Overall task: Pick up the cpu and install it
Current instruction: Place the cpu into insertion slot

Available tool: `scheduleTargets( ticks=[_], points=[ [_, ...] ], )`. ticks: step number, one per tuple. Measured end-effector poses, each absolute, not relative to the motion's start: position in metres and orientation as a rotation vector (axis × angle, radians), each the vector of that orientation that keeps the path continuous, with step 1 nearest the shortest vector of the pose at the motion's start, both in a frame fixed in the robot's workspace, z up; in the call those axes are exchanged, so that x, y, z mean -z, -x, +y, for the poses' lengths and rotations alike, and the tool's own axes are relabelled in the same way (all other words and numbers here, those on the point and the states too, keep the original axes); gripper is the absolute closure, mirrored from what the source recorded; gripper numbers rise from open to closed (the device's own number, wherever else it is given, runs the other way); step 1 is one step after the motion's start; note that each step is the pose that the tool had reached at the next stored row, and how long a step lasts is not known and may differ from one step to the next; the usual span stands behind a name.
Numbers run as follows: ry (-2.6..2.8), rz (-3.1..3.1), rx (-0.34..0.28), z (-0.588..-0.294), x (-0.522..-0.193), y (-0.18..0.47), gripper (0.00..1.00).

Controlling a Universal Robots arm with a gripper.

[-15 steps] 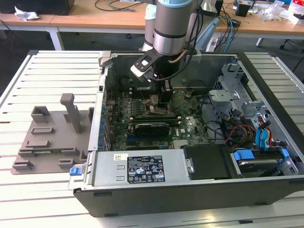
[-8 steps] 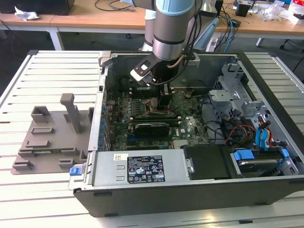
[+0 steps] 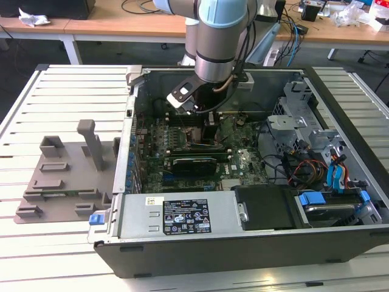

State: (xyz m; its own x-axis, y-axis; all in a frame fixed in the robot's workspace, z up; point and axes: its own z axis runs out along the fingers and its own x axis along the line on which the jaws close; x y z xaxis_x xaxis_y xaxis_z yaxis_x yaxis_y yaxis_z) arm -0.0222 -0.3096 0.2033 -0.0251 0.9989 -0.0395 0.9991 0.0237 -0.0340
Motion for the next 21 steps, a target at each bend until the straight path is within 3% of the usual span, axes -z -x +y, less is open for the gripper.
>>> scheduleTargets(
  ticks=[11,13,21],
  points=[
    [-2.191,2.244,0.082,-0.3097,-0.1971,0.0222,0.45],
    [-2.191,2.244,0.080,-0.3096,-0.1967,0.0222,0.38],
    [-2.191,2.244,0.081,-0.3096,-0.2016,0.0222,0.38]
  ],
)
